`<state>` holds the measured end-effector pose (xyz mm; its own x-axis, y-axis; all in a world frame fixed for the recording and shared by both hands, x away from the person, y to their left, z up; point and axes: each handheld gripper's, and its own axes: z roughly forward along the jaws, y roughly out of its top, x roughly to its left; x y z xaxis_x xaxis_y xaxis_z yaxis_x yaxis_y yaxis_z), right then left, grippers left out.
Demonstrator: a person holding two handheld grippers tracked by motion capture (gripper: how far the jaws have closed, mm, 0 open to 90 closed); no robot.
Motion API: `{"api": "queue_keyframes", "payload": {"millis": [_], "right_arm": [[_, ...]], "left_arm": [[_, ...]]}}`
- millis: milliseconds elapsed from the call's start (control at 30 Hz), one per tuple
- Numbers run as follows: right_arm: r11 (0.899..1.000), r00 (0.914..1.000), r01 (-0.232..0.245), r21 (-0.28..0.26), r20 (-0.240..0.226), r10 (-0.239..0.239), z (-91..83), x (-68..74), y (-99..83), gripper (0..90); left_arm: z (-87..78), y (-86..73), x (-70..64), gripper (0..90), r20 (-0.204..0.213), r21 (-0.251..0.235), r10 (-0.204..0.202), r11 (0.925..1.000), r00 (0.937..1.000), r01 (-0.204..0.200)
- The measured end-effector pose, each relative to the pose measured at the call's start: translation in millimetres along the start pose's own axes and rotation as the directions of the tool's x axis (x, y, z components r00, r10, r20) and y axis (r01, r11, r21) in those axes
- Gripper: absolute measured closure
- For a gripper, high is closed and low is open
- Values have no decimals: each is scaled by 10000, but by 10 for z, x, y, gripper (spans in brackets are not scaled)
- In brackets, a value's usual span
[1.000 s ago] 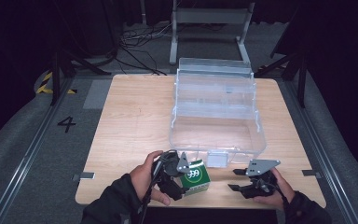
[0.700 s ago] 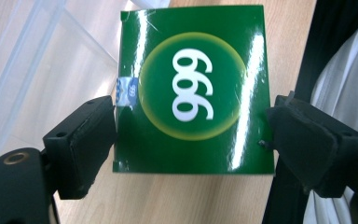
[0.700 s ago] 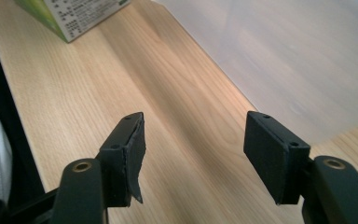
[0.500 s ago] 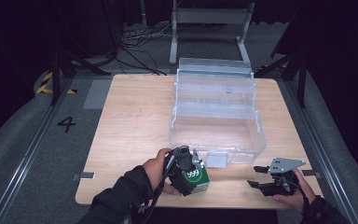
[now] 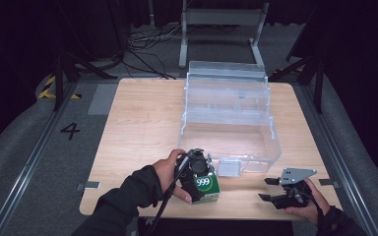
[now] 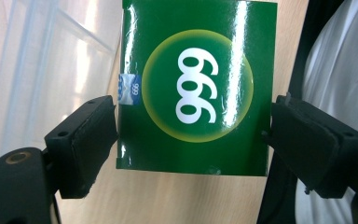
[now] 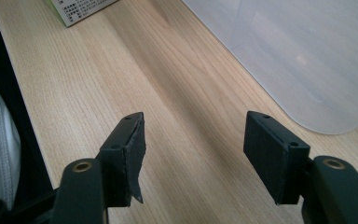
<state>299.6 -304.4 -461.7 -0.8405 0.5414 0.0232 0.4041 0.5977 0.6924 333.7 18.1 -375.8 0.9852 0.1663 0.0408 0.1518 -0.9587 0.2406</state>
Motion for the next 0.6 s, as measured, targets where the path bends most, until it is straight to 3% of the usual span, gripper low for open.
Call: {"api": "queue_keyframes", "payload": {"millis": [100, 200, 267, 333, 433, 467, 500, 600], "right_arm": [[10000, 10000, 55, 54, -68, -55, 14, 3, 1, 397], [10000, 9998, 45, 34, -177, -44, 20, 5, -4, 397], [10000, 9996, 16, 10, -274, -16, 13, 15, -6, 397], [10000, 9997, 48, -11, -254, -48, 12, 15, -7, 397], [10000, 9995, 42, -38, -314, -43, 9, 14, -11, 398], [10000, 9995, 9, -47, -325, -11, 11, 17, -11, 399], [10000, 9993, 27, -59, -378, -29, 13, 24, -6, 399], [10000, 9992, 27, -81, -398, -30, 13, 35, 0, 400]], "left_arm": [[-28, 77, -31, 161, -459, 232, 305, 9993, 9985, -295], [-20, 126, -10, 161, -657, 365, 264, 9990, 9975, -241], [-4, 121, -2, 161, -422, 50, 164, 9999, 9990, -162], [-1, 116, -6, 160, -542, -83, 128, 9999, 9984, -133], [21, 89, -4, 170, 145, -209, -112, 9997, 9998, 115], [51, 88, -19, 187, 113, 18, -113, 9999, 9999, 112], [87, 79, -41, 144, -167, 167, -47, 9998, 9998, 49], [84, 71, -32, 145, -61, -2, -361, 9993, 9993, 361]]}}
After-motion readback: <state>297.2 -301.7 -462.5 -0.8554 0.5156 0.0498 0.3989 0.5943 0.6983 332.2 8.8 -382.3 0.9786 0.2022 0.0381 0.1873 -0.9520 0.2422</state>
